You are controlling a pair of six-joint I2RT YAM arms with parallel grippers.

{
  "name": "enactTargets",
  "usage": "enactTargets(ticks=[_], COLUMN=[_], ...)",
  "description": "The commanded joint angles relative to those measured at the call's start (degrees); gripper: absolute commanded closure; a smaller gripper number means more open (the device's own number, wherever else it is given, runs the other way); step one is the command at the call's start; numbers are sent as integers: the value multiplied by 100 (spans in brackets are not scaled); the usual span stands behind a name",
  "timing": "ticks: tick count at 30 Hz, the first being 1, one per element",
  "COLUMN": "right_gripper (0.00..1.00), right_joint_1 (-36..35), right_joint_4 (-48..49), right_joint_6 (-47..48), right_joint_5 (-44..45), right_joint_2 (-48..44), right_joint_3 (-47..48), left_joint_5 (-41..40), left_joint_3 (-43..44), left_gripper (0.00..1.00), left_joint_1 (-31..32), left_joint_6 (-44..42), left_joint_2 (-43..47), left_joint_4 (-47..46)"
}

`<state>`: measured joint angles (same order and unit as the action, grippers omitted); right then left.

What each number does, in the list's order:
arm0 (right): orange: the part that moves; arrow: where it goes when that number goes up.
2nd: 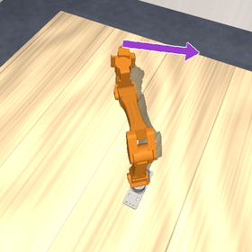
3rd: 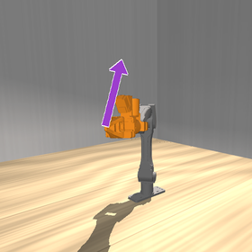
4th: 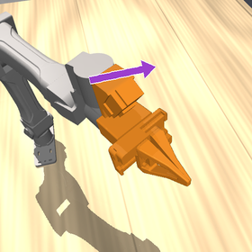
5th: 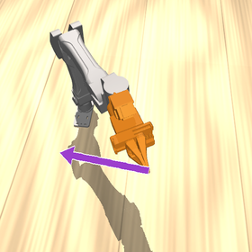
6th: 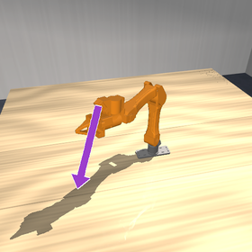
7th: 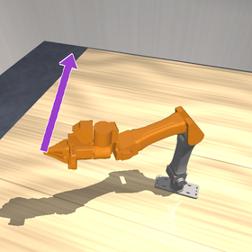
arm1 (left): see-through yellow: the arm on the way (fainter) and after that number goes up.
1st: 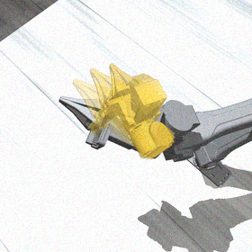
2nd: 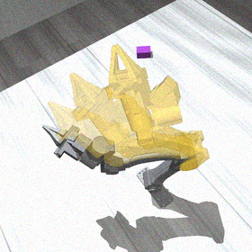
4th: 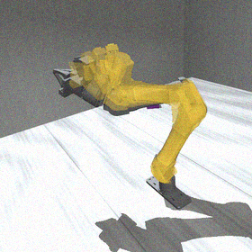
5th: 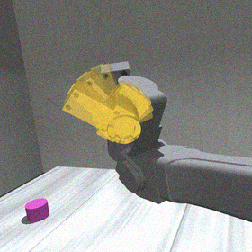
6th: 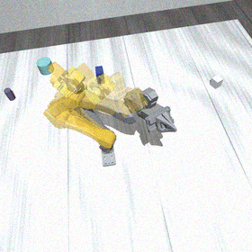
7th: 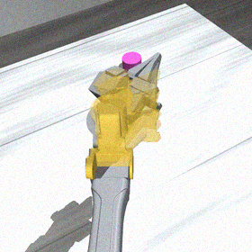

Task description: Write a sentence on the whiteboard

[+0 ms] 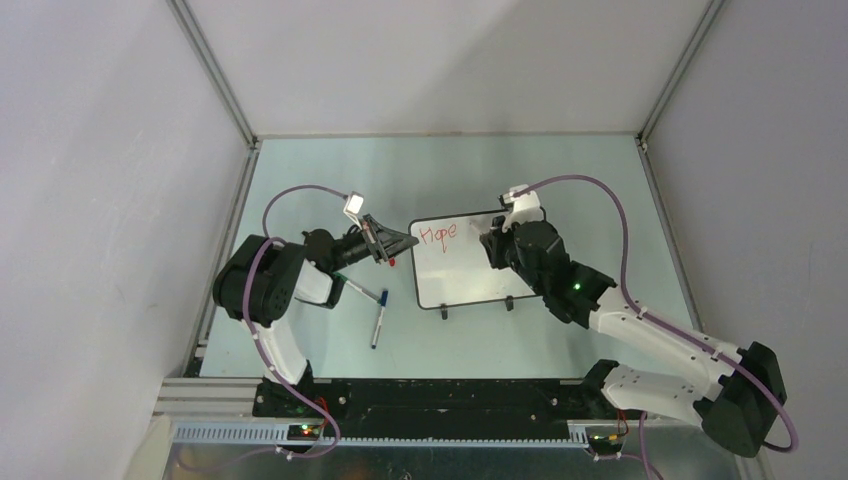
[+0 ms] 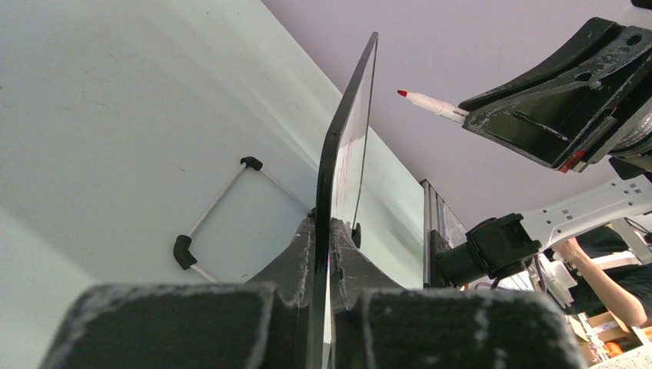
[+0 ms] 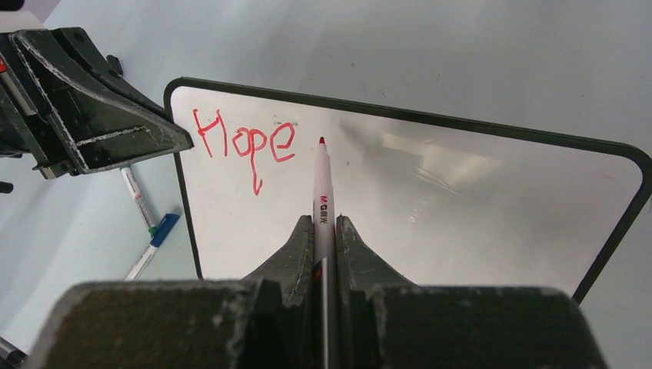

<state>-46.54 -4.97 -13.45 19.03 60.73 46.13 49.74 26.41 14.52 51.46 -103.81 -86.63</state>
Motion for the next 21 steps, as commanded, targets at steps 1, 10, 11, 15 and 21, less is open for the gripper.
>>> enactTargets(ticks=[1,10,11,15,21], right_gripper=[100,100,100,100,100], right_joint_1=[-32,-21,-13,33,368], right_joint_4=[-20,-1289,-1393,-1679,-1652], right_joint_6=[-100,-303,-310,-373,-263], right_joint_5=[7,60,89,8,-401], right_joint_2=[-311,-540,-529,-415,26], right_joint_3=[45,533,651,860,977], left_joint_5=[154,110,105,111,98], left_joint_3=[-47,-56,-53,-49,-52], left_gripper=[100,100,100,100,100], left_joint_1=[95,95,95,97,95], left_joint_6=[-163,-178,-182,-189,-214], left_joint_2=[79,80,80,79,86], left_joint_4=[-126,-126,-126,-126,-126])
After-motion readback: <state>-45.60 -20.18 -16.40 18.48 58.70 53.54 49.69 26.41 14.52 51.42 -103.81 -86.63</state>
